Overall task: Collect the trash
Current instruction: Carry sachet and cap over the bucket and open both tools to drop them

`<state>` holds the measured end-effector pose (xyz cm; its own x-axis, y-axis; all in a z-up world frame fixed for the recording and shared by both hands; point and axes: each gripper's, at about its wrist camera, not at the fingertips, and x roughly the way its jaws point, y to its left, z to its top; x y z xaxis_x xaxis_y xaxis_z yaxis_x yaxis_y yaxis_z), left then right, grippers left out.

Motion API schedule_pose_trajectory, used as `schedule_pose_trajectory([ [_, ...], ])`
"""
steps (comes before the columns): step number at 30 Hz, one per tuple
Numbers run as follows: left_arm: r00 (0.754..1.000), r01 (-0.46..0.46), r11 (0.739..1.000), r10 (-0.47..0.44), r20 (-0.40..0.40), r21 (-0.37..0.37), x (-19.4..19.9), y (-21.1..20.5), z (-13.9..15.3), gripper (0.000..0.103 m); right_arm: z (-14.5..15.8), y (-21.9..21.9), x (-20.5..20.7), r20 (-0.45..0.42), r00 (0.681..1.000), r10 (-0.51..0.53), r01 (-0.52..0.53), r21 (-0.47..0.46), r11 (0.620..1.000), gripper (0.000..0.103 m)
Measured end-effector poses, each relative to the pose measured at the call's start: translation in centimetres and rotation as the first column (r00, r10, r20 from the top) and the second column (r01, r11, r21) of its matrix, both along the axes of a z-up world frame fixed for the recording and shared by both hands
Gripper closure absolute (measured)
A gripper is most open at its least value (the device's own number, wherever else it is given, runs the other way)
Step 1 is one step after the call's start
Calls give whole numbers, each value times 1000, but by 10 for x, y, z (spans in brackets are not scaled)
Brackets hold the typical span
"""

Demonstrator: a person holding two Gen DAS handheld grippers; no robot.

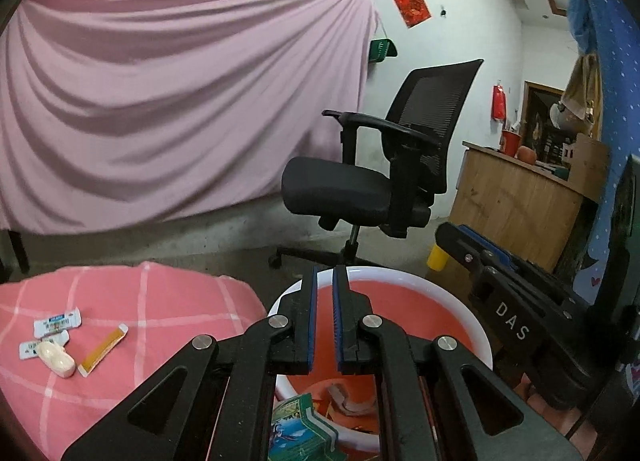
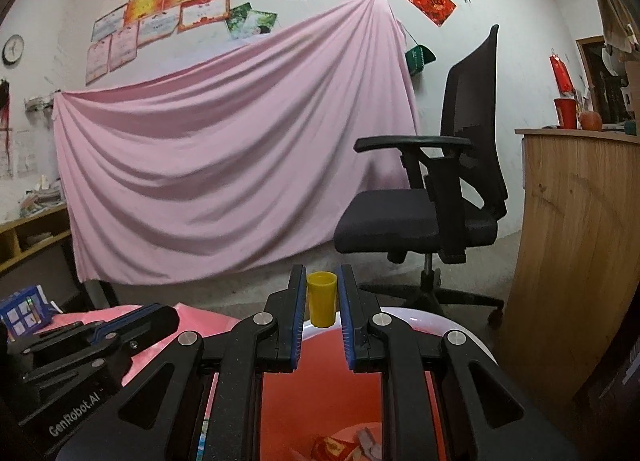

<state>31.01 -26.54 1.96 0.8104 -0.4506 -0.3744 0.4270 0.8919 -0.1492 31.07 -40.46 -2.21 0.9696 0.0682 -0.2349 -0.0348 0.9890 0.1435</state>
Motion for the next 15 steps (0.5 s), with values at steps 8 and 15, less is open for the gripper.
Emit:
schedule_pose_trajectory([
  [8,999,-50,999,49,-15,-15,-2,16,4,96,-1,-3,2,-11,1000,-4,5,16,1000,74],
  [15,996,-84,996,84,7,-30,-7,40,12,79,10,-3,-3,46,999,-2,-1,52,999,54],
])
